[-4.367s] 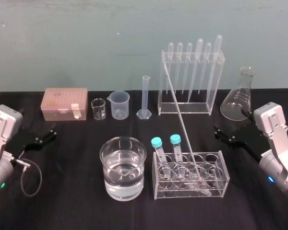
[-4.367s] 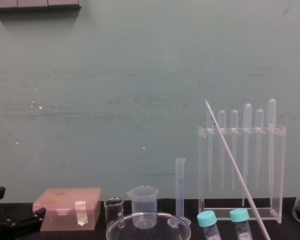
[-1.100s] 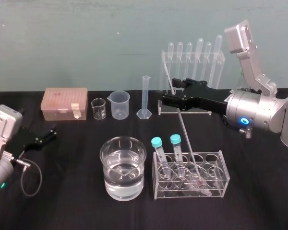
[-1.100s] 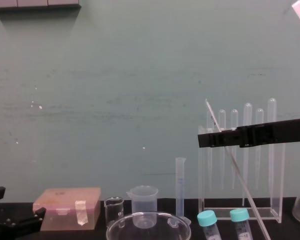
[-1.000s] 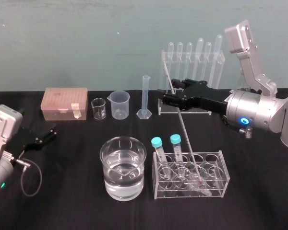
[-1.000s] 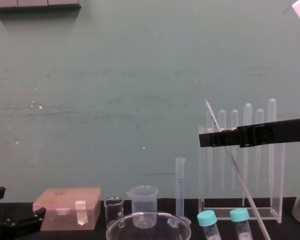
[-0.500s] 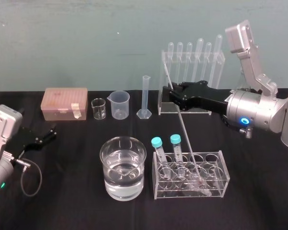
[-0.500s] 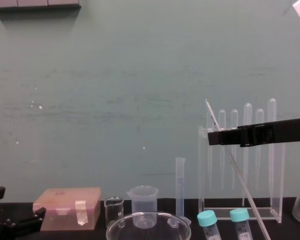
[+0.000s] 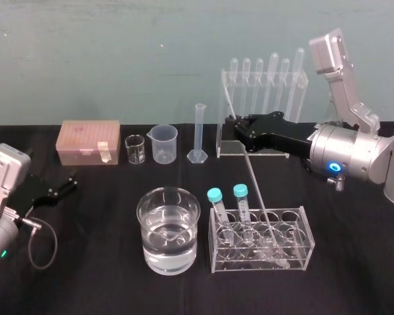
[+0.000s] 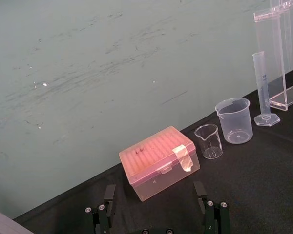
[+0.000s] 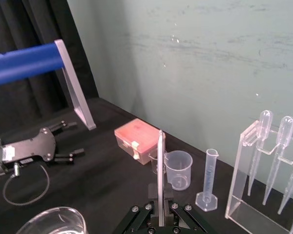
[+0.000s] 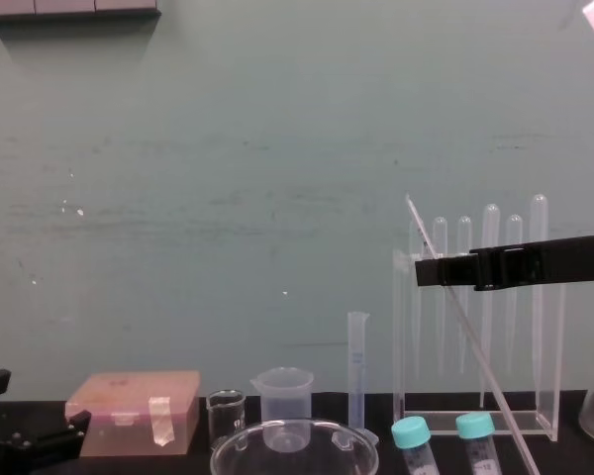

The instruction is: Hold the thermometer with one hand and immerse one end into the beaker, then reinsert it into the test tube rack.

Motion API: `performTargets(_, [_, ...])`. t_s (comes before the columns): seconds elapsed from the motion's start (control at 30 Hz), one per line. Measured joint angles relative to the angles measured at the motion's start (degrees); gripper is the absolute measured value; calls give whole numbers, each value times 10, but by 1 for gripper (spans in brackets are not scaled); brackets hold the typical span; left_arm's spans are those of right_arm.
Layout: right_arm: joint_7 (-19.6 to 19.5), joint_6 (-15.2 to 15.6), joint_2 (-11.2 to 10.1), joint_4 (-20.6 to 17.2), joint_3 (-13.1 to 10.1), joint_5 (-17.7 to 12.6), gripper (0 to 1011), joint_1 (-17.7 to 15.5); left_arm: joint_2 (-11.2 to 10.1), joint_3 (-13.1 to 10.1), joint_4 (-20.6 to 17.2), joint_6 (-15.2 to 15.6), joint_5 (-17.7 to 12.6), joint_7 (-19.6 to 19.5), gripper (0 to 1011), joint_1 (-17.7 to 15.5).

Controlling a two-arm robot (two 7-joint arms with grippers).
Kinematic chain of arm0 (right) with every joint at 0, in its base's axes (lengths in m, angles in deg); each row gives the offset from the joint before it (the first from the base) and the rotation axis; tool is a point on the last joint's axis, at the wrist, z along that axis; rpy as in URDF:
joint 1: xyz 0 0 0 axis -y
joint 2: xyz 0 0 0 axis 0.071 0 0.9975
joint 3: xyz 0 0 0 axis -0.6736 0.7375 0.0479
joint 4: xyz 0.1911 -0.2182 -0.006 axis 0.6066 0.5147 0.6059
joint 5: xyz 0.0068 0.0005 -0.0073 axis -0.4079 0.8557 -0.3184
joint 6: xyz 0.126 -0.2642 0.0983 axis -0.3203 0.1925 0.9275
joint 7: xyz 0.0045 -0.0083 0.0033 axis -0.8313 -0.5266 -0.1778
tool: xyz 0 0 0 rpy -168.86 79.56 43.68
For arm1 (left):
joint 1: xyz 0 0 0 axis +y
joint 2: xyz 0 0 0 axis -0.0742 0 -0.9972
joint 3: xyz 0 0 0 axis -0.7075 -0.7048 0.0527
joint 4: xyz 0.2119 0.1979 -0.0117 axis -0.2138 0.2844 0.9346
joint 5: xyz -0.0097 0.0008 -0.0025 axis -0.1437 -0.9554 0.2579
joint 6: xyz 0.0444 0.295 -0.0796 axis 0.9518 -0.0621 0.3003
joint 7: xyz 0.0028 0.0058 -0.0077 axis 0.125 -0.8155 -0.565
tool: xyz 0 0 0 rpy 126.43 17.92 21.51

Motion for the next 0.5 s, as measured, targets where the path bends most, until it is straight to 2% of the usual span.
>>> performTargets(0.13, [0,-19,2,-6,-7,-6,58,-12,0,0,0,0,0,0,1008,0])
performTargets(0.37, [-3,-81,1,-20,-26,-2,58,-43,0,0,0,0,0,0,1008,0])
performTargets(0.5, [-1,-130,-3,-33,-48,1,58,-69,0,0,0,0,0,0,1008,0])
